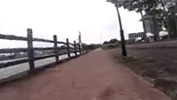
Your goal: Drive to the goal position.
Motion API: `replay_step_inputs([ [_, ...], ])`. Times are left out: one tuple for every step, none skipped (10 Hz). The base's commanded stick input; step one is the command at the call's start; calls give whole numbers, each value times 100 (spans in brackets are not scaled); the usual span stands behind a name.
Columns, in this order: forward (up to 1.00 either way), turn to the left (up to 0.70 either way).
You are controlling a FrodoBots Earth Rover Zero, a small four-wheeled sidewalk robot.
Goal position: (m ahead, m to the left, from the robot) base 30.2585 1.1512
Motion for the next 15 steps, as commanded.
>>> replay_step_inputs([
  [100,0],
  [100,0],
  [100,0],
  [100,-36],
  [100,-40],
  [100,-34],
  [100,-14],
  [100,0],
  [100,0],
  [100,0],
  [100,0],
  [100,0],
  [100,0],
  [100,0],
  [100,0],
])
